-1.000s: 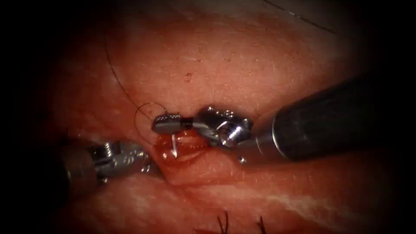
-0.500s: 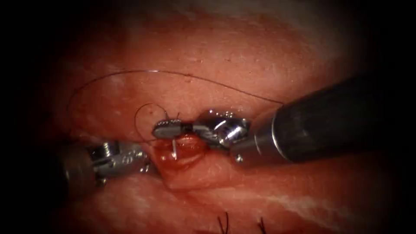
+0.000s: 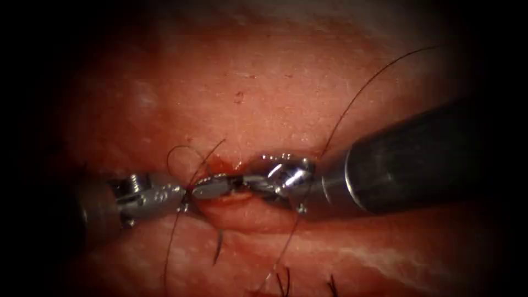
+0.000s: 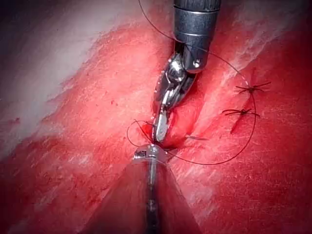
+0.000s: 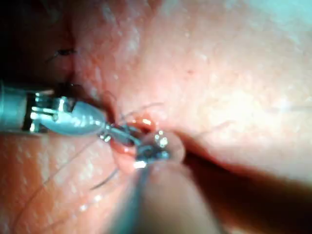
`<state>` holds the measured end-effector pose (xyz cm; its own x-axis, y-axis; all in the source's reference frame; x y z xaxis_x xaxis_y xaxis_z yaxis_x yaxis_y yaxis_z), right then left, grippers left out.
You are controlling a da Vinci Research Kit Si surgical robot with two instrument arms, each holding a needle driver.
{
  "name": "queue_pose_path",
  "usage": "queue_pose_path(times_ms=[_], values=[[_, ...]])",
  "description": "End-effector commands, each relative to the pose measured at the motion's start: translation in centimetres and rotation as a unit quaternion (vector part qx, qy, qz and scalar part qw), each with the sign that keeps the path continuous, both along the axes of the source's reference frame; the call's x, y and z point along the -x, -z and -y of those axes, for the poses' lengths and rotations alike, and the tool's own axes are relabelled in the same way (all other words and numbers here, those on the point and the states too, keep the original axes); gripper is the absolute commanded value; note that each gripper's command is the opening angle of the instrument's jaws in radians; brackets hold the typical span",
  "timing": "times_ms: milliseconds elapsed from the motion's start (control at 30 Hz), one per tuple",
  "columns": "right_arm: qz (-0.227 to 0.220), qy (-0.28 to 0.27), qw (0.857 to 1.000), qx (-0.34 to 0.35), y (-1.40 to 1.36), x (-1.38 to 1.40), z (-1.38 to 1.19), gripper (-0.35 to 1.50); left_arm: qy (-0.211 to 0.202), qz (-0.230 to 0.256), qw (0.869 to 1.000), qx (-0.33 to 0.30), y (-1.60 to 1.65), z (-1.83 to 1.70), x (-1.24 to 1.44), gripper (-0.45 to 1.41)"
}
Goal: Wound Closure
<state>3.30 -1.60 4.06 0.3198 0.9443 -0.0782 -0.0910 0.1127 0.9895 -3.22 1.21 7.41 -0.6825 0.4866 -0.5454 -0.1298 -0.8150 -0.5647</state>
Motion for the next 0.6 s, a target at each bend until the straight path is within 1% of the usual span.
queue_pose_path(times_ms=[33,67,100,167,200,267,300,433,467,533,567,600], values=[[-0.004,-0.014,1.000,-0.001,-0.08,0.00,0.03,0.59,-0.001,0.001,1.000,-0.001,-0.06,0.06,0.07,-0.45],[-0.007,-0.020,1.000,-0.002,-0.09,0.01,-0.01,0.73,-0.001,0.001,1.000,-0.001,-0.05,0.07,0.06,-0.45],[-0.007,-0.025,1.000,-0.003,-0.09,0.04,-0.04,0.78,-0.001,0.001,1.000,-0.001,-0.04,0.09,0.06,-0.45],[0.000,-0.038,0.999,0.016,-0.10,0.17,-0.19,0.78,-0.001,0.001,1.000,-0.001,0.02,0.13,0.03,-0.45],[0.005,-0.044,0.999,0.031,-0.08,0.29,-0.30,0.81,0.000,0.003,1.000,0.003,0.06,0.16,0.01,-0.45],[0.006,-0.047,0.998,0.048,-0.05,0.40,-0.40,0.81,-0.001,0.008,1.000,0.010,0.10,0.18,0.00,-0.45],[0.013,-0.055,0.996,0.066,0.00,0.53,-0.51,0.86,0.003,0.018,1.000,0.020,0.14,0.18,-0.01,-0.45],[0.029,-0.068,0.993,0.093,0.09,0.72,-0.70,0.86,0.012,0.037,0.998,0.043,0.25,0.19,-0.04,-0.45],[0.036,-0.074,0.992,0.101,0.13,0.79,-0.76,0.84,0.016,0.058,0.996,0.064,0.34,0.16,-0.06,-0.45],[0.041,-0.077,0.990,0.115,0.15,0.84,-0.81,0.83,0.020,0.084,0.993,0.084,0.41,0.14,-0.08,-0.45],[0.047,-0.081,0.987,0.128,0.16,0.86,-0.85,0.81,0.024,0.113,0.987,0.110,0.48,0.13,-0.11,-0.45],[0.047,-0.083,0.987,0.130,0.16,0.86,-0.85,0.79,0.027,0.123,0.985,0.119,0.51,0.13,-0.12,-0.45]])
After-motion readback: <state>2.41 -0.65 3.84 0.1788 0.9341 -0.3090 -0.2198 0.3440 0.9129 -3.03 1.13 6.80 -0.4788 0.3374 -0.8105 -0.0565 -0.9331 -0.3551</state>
